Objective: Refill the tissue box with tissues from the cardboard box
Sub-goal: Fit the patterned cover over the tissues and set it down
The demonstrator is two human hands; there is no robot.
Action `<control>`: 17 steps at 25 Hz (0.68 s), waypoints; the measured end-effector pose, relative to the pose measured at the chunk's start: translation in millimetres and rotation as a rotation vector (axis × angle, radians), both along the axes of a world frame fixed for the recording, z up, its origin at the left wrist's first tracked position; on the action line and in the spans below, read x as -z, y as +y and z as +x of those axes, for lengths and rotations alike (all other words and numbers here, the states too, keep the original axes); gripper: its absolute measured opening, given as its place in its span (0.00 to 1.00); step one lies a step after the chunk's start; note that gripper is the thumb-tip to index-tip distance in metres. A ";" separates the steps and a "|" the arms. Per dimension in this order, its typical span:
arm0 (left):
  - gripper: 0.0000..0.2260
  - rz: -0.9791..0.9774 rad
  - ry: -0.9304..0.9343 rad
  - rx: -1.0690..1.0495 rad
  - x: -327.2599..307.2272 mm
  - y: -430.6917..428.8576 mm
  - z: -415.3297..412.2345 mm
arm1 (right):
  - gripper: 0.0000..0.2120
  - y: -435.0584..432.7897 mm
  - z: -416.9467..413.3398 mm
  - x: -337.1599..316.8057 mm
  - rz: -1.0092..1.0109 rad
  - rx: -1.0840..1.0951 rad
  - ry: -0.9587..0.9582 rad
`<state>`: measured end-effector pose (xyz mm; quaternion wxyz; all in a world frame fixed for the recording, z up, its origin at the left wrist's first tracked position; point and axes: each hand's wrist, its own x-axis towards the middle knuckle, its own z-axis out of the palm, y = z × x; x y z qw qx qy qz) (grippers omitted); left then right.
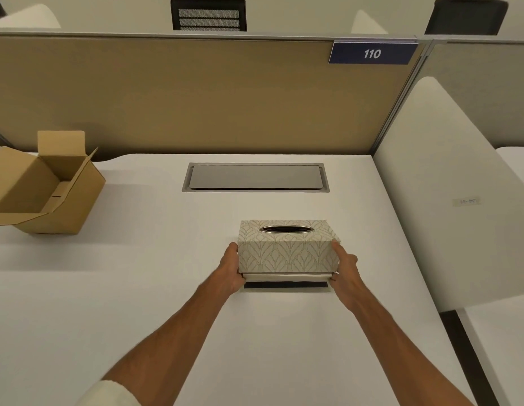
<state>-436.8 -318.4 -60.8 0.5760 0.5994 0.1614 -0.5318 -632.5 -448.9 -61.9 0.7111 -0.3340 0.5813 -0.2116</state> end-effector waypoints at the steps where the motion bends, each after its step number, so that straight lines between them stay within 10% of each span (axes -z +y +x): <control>1: 0.16 0.001 -0.005 -0.012 1.2 1.1 -1.5 | 0.31 1.0 0.0 1.3 -0.008 0.009 -0.016; 17: 0.19 0.013 0.040 -0.090 2.0 0.8 -10.9 | 0.27 11.8 -2.6 2.2 0.137 -0.020 0.002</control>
